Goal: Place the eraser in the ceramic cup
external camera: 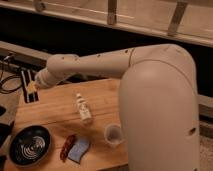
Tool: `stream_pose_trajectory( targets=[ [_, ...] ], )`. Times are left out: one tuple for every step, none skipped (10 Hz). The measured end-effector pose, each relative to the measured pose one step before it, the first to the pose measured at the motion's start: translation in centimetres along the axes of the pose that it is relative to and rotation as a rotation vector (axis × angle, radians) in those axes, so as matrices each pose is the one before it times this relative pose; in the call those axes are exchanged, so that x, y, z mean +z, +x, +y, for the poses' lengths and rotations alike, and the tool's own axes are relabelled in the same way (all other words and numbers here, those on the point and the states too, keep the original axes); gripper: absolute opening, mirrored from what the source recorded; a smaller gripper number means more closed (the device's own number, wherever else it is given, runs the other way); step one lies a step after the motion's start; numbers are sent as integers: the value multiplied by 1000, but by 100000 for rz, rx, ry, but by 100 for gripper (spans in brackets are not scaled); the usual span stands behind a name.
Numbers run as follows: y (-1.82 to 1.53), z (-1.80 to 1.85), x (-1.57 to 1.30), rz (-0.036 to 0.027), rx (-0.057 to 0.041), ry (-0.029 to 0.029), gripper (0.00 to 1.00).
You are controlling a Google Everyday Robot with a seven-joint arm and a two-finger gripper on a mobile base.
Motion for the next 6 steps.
stream_pose_trajectory(
  targets=[
    [509, -299, -1385, -31, 1343, 811, 6],
    [931, -250, -1970, 579, 1920, 1793, 6],
    [813, 14, -1958, 364, 1526, 2265, 6],
    [924, -372, -1740, 227, 1703, 2162, 6],
    [1351, -878, -2527, -294, 3067, 3324, 6],
    [1062, -524, -1711, -258, 2350, 2291, 6]
  ],
)
